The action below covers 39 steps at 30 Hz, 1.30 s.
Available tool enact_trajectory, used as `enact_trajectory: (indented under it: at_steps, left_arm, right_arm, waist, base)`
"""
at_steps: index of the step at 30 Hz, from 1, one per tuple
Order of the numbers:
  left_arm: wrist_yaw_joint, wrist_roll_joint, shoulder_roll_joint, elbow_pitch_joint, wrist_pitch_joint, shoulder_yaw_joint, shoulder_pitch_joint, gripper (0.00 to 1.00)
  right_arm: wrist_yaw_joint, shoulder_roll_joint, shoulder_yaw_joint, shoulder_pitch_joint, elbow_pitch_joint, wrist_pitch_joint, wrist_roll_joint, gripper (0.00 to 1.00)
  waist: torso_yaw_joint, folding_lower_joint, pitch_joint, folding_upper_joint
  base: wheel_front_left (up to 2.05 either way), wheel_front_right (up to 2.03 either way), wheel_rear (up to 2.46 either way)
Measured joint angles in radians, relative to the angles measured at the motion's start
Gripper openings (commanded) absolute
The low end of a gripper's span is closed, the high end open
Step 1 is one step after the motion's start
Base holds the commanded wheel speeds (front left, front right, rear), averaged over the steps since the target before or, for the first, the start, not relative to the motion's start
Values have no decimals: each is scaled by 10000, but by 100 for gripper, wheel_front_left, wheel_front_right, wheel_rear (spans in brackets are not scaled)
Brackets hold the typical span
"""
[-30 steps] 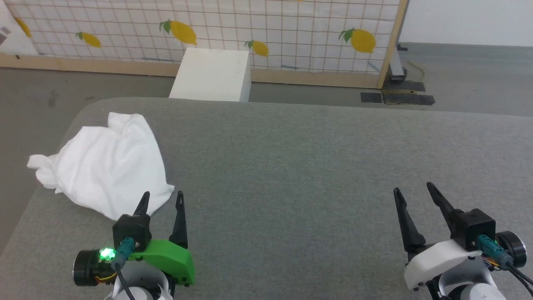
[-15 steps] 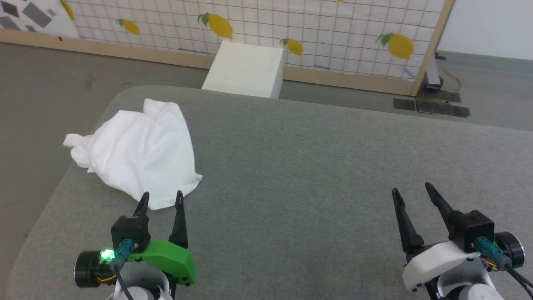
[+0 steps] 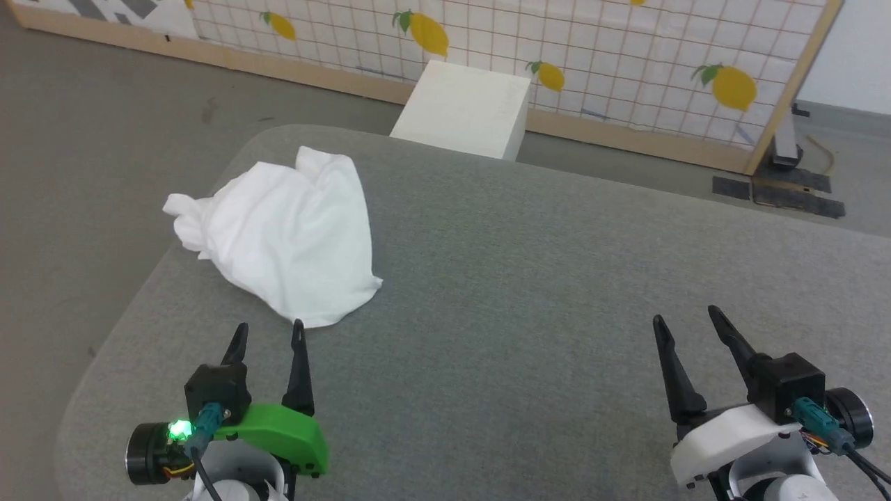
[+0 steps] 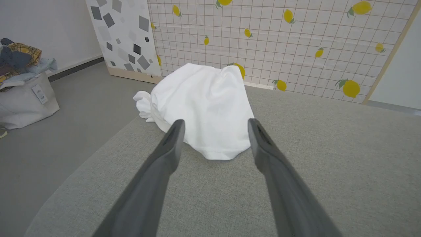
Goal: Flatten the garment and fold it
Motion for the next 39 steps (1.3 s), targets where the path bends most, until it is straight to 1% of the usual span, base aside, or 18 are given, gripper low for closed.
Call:
enact_trajectory:
  at_steps: [16,26,39]
  left_arm:
    - [339,-431,142,222,-353,-54,-1,100]
    - [443,-543,199,351,-566,-201,-5,100]
    - [698,-779,309,617,-825,-395,-117,100]
  right_arm:
    - [0,0,59,-15,59,-217,6,100]
    - [0,2,56,-137,115,-341,84,100]
    - [0,6,111,-172,257,-593,207,100]
  waist:
    - [819,0,117,0]
    - [1317,0,143,0]
    - [1918,0,137,0]
  base:
    - [0,0,0]
    - [0,0,0]
    - [0,0,0]
